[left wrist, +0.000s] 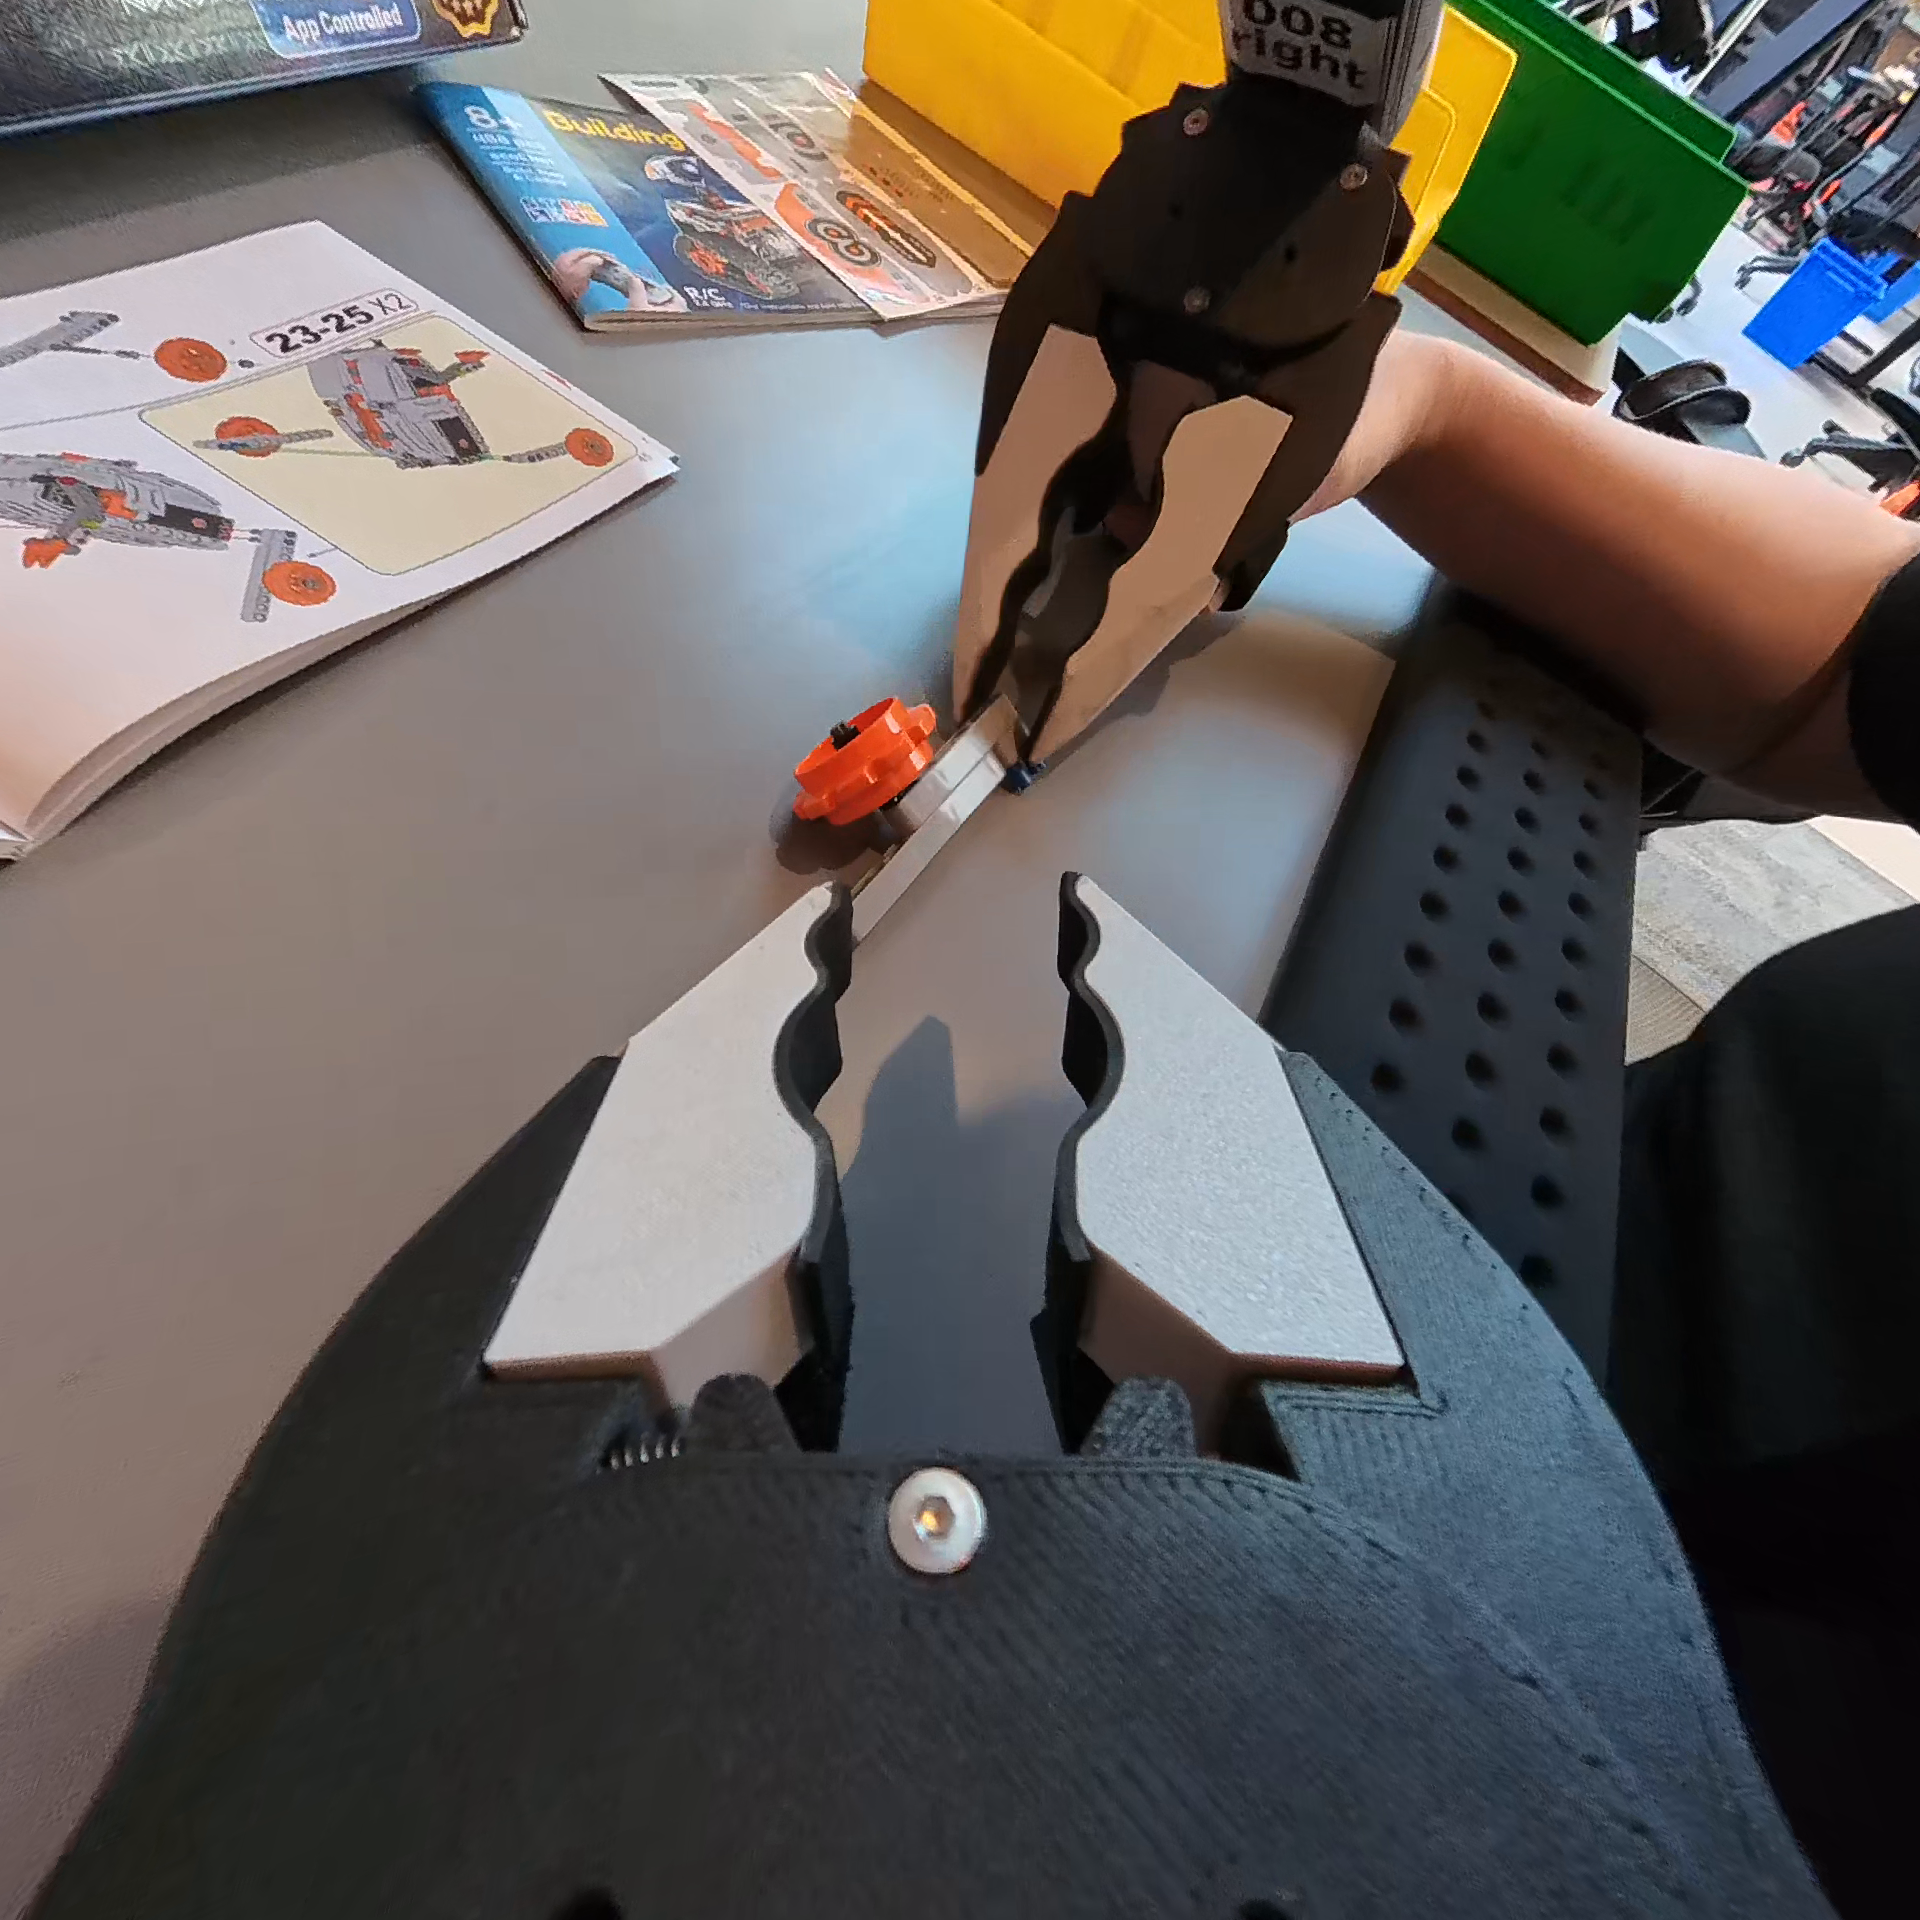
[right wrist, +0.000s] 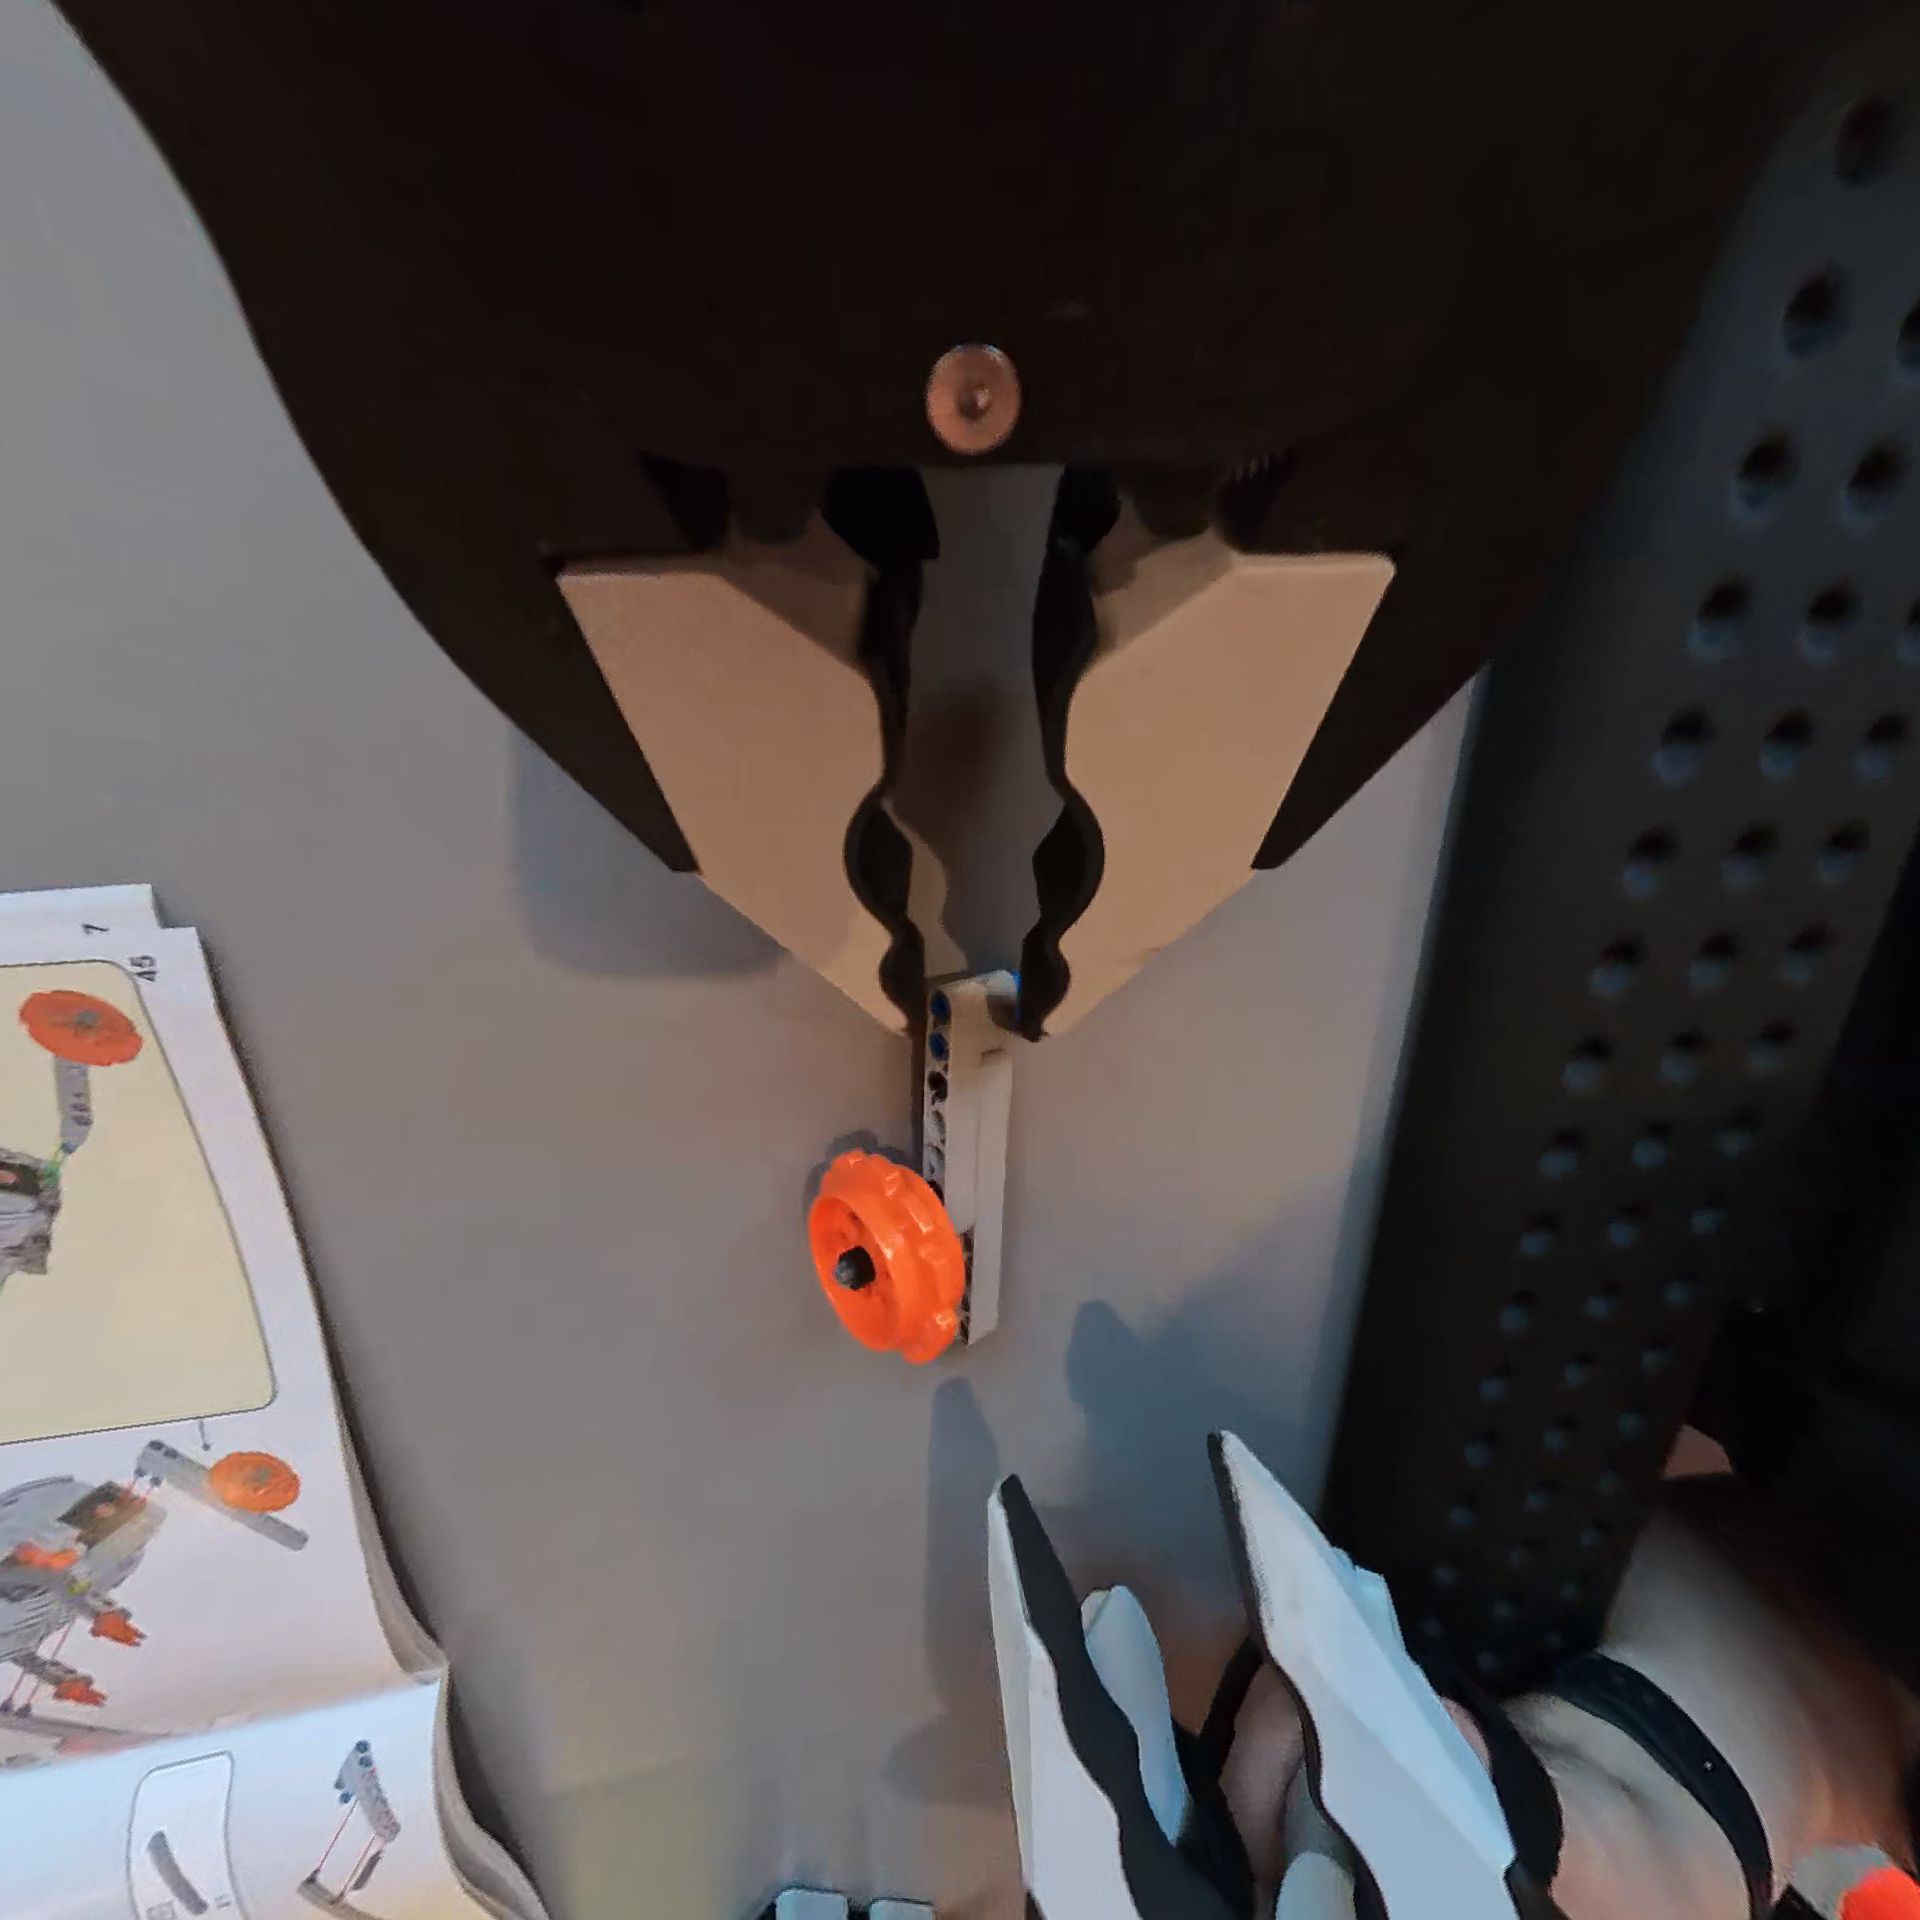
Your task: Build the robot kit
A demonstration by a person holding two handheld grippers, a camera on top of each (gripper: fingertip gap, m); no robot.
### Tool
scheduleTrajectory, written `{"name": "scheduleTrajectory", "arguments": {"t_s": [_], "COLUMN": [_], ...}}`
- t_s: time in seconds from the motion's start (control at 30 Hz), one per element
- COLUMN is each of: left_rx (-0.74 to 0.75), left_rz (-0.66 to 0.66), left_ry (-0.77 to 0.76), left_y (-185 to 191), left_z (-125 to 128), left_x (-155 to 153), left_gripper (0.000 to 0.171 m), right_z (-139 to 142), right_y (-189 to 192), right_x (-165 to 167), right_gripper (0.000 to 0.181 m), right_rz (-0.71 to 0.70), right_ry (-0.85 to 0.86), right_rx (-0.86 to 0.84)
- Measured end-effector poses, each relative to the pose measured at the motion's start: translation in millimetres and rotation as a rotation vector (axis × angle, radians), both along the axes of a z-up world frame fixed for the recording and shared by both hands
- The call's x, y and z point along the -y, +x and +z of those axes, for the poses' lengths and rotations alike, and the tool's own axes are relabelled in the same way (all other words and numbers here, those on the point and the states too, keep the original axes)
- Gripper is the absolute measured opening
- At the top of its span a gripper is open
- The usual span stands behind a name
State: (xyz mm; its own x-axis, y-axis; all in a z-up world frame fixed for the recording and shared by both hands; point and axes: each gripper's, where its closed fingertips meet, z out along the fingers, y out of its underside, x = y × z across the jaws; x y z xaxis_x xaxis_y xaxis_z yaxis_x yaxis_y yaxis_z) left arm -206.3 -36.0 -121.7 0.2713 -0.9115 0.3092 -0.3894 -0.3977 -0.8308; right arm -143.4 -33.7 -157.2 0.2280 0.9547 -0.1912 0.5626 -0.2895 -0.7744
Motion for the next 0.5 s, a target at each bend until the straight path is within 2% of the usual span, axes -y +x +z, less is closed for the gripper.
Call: {"name": "scheduleTrajectory", "arguments": {"t_s": [0.1, 0.27, 0.5], "left_rx": [0.0, -0.002, 0.066], "left_rz": [-0.002, -0.002, 0.04], "left_ry": [0.003, -0.019, -0.071], "left_y": [0, 0, -4], "left_z": [0, -1, 6], "left_x": [0, 0, -7], "left_gripper": [0.037, 0.036, 0.033], "right_z": [-1, 3, 18], "right_y": [-4, -13, -20], "right_x": [6, 9, -8], "right_gripper": [0.015, 0.015, 0.014], "right_rz": [0.012, -0.034, -0.193], "right_ry": [-0.043, -0.222, -0.367], "right_rx": [-0.002, -0.065, -0.215]}}
